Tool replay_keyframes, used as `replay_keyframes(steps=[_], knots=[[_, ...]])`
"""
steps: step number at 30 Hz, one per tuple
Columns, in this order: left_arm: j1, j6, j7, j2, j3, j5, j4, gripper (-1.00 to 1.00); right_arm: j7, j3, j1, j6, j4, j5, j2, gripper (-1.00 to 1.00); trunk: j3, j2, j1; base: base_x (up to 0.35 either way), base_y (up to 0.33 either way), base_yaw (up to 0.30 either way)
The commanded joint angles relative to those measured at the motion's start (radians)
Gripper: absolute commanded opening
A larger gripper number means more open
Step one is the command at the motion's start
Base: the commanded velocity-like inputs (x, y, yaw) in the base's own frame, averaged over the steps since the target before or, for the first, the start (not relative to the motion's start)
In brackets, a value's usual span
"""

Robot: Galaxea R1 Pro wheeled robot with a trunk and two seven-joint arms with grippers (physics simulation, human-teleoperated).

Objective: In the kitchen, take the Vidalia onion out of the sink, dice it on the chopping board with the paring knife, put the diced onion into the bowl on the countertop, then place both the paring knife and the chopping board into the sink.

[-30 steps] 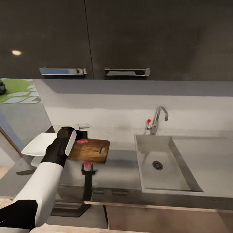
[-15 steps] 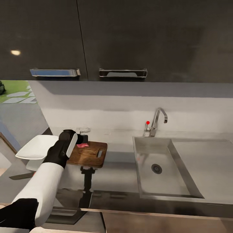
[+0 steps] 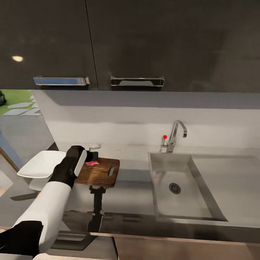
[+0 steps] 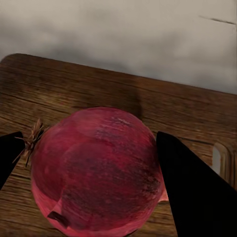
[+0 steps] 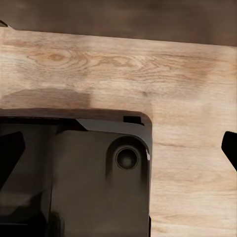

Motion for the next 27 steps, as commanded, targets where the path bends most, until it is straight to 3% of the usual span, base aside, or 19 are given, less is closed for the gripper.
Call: replay_keyframes(steps=[1, 11, 15, 27], knots=[[-0.001, 0.004, 0.008, 0.0, 0.001, 0.009, 0.001, -1.0, 0.006, -0.008, -0.001, -0.004, 0.0, 0.01, 0.0, 1.0, -0.002, -0.002, 0.001, 0.0, 0.0, 0.0], [0.002, -0.009, 0.01, 0.005, 0.004, 0.008, -0.008, -1.0, 0.007, -0.004, -0.001, -0.008, 0.002, 0.019, 0.008, 1.0, -0.002, -0.002, 0.001, 0.0, 0.0, 0.0], [0.002, -0.009, 0.01, 0.02, 0.002, 0.009, -0.009, -1.0, 0.007, -0.002, -0.001, -0.008, 0.002, 0.018, -0.006, 1.0, -0.002, -0.002, 0.001, 0.0, 0.0, 0.0], [0.002, -0.009, 0.01, 0.03, 0.002, 0.009, -0.01, -1.0, 0.007, -0.003, -0.001, -0.007, 0.002, 0.017, -0.009, 1.0, -0.003, -0.002, 0.001, 0.0, 0.0, 0.0]])
